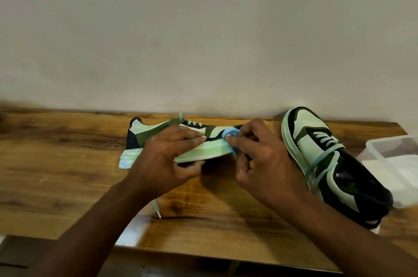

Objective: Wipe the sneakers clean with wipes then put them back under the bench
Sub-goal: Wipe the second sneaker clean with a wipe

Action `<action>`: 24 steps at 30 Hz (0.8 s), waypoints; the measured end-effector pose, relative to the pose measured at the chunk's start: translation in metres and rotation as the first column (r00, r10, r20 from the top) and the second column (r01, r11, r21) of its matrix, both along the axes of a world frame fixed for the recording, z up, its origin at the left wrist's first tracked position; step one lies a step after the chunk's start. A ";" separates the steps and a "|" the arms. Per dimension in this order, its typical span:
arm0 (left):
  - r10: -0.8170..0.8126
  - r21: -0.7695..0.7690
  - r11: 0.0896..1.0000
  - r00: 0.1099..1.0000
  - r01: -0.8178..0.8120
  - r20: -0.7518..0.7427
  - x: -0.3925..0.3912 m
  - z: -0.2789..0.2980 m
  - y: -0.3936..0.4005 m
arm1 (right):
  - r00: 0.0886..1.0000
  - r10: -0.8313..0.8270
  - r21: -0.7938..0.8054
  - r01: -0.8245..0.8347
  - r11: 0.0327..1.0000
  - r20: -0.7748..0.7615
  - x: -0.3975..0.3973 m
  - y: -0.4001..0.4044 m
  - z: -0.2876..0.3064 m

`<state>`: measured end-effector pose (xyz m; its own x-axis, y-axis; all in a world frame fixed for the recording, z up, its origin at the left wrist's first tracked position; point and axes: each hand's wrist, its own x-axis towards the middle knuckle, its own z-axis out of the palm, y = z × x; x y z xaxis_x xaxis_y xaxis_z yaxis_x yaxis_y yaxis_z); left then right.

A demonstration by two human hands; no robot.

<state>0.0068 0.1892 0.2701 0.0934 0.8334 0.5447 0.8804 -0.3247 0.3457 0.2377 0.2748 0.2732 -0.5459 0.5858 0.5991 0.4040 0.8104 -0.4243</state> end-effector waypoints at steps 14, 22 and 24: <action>-0.018 -0.008 1.000 1.000 0.018 0.014 -0.002 -0.001 -0.002 | 0.992 -0.045 -0.050 0.039 0.998 -0.117 0.001 0.017 0.005; -0.031 -0.010 0.999 1.000 0.031 -0.002 -0.001 0.001 -0.003 | 0.942 -0.294 -0.347 0.224 0.911 -0.163 0.012 0.044 0.004; -0.030 -0.013 0.999 1.000 0.030 -0.003 -0.003 0.000 -0.003 | 0.938 -0.307 -0.368 0.233 0.900 -0.158 0.012 0.040 0.006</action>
